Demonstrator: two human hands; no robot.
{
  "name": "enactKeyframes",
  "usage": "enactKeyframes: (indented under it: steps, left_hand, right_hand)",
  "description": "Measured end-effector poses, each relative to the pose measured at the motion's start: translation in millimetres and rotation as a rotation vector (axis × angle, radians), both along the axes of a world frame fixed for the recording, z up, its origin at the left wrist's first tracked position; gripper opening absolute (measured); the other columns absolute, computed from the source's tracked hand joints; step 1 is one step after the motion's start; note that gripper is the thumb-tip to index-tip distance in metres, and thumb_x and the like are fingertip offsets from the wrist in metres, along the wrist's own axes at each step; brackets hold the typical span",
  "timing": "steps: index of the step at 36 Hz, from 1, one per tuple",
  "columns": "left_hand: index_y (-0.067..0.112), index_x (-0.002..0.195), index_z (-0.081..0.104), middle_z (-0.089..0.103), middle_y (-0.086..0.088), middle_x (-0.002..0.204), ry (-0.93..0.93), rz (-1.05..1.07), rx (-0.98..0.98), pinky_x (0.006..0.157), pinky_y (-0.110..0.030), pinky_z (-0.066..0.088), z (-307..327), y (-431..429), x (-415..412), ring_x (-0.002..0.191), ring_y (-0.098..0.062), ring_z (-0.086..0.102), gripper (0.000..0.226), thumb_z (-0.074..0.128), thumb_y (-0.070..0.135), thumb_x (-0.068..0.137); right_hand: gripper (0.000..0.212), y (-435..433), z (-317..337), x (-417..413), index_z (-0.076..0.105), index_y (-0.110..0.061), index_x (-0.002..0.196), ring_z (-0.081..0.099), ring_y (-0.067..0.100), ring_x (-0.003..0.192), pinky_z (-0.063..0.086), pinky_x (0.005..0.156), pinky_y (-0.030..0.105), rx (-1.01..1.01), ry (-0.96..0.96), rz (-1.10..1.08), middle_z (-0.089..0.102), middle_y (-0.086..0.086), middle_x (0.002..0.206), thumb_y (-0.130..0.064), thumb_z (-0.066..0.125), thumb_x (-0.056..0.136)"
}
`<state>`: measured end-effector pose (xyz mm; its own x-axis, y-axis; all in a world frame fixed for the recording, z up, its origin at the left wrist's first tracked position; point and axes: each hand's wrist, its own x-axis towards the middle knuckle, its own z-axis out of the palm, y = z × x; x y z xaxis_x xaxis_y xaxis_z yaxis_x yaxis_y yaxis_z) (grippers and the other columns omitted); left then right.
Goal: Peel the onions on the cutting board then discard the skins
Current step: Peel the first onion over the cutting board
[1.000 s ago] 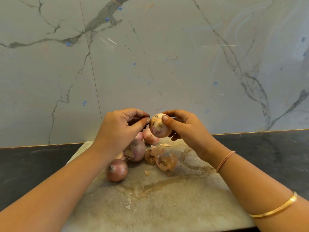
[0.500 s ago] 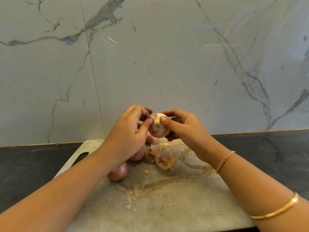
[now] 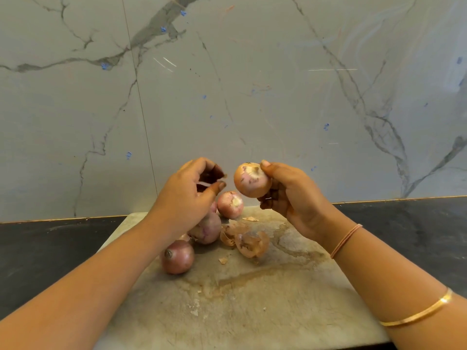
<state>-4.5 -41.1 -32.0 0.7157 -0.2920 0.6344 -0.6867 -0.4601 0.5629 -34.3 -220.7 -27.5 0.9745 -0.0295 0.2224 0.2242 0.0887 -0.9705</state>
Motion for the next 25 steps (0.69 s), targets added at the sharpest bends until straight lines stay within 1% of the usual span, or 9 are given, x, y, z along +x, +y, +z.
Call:
enactKeyframes:
  steps: [3,6,9,11,13,15,16,20,25]
  left_hand:
    - [0.042,0.107,0.048,0.051,0.020,0.118,-0.024,-0.157,0.082,0.092,-0.011,0.042,-1.0,-1.1,-6.4,0.112,0.004,0.049,0.038,0.071,0.028,0.081]
    - [0.044,0.113,0.046,0.048,0.021,0.125,-0.153,-0.200,0.150,0.096,-0.014,0.040,-0.7,-2.4,-7.8,0.118,-0.004,0.047,0.047,0.071,0.043,0.074]
    - [0.039,0.110,0.051,0.056,0.020,0.116,-0.218,-0.196,0.142,0.094,-0.026,0.045,1.1,-2.0,-6.0,0.113,-0.011,0.052,0.042,0.067,0.051,0.073]
    - [0.037,0.107,0.052,0.058,0.019,0.110,-0.216,-0.189,0.128,0.091,-0.027,0.047,1.7,-1.2,-6.3,0.109,-0.011,0.055,0.041,0.067,0.051,0.072]
    - [0.031,0.106,0.054,0.059,0.018,0.106,-0.213,-0.179,0.116,0.089,-0.025,0.048,1.9,-1.2,-7.4,0.104,-0.007,0.056,0.040,0.073,0.043,0.073]
    - [0.027,0.105,0.054,0.060,0.014,0.103,-0.211,-0.162,0.098,0.088,-0.023,0.048,1.1,-0.8,-7.3,0.100,-0.007,0.056,0.039,0.079,0.023,0.075]
    - [0.027,0.103,0.053,0.060,0.013,0.101,-0.212,-0.160,0.087,0.087,-0.021,0.048,1.2,-0.6,-7.4,0.099,-0.006,0.056,0.039,0.079,0.020,0.075]
    - [0.036,0.097,0.048,0.061,0.011,0.099,-0.158,-0.165,0.025,0.085,-0.013,0.047,3.5,-1.7,-10.5,0.097,-0.005,0.058,0.038,0.076,0.040,0.072]
    - [0.030,0.097,0.049,0.061,0.011,0.097,-0.109,-0.193,-0.023,0.085,-0.015,0.049,3.8,-1.8,-10.7,0.095,-0.006,0.061,0.037,0.068,0.044,0.069]
  right_hand:
    - [0.031,-1.4,0.9,-1.0,0.063,-0.003,0.104,0.051,0.013,0.059,0.046,0.055,0.023,0.037,0.054,0.003,0.059,0.018,0.086,-0.031,0.049,0.099]
    - [0.035,-1.9,2.2,-3.0,0.063,-0.004,0.106,0.049,0.014,0.060,0.046,0.055,0.023,0.012,0.098,0.021,0.059,0.019,0.086,-0.035,0.049,0.099]
    - [0.032,-1.2,3.0,-6.1,0.062,-0.009,0.094,0.048,0.014,0.057,0.045,0.056,0.024,-0.048,0.120,0.054,0.056,0.010,0.073,-0.038,0.049,0.098]
    - [0.037,-1.4,3.0,-6.6,0.063,-0.009,0.095,0.052,0.015,0.060,0.046,0.059,0.024,-0.089,0.122,0.065,0.060,0.010,0.075,-0.043,0.047,0.097]
    - [0.044,-2.2,2.9,-5.8,0.066,-0.011,0.098,0.059,0.017,0.070,0.047,0.066,0.027,-0.114,0.113,0.085,0.067,0.010,0.081,-0.049,0.043,0.096]
    - [0.047,-3.5,3.1,-5.2,0.067,-0.013,0.102,0.063,0.017,0.081,0.047,0.075,0.030,-0.107,0.107,0.131,0.071,0.007,0.089,-0.051,0.041,0.095]
    - [0.045,-4.2,3.6,-5.7,0.067,-0.013,0.105,0.064,0.016,0.084,0.047,0.077,0.031,-0.087,0.107,0.165,0.071,0.006,0.091,-0.049,0.042,0.095]
    - [0.037,-7.0,4.7,-8.9,0.065,-0.012,0.110,0.067,0.015,0.082,0.054,0.070,0.027,0.079,0.097,0.325,0.070,0.006,0.093,-0.035,0.062,0.082]
    - [0.039,-8.9,5.1,-9.6,0.066,-0.014,0.113,0.068,0.016,0.088,0.056,0.079,0.028,0.061,0.041,0.425,0.072,0.005,0.097,-0.027,0.057,0.077]
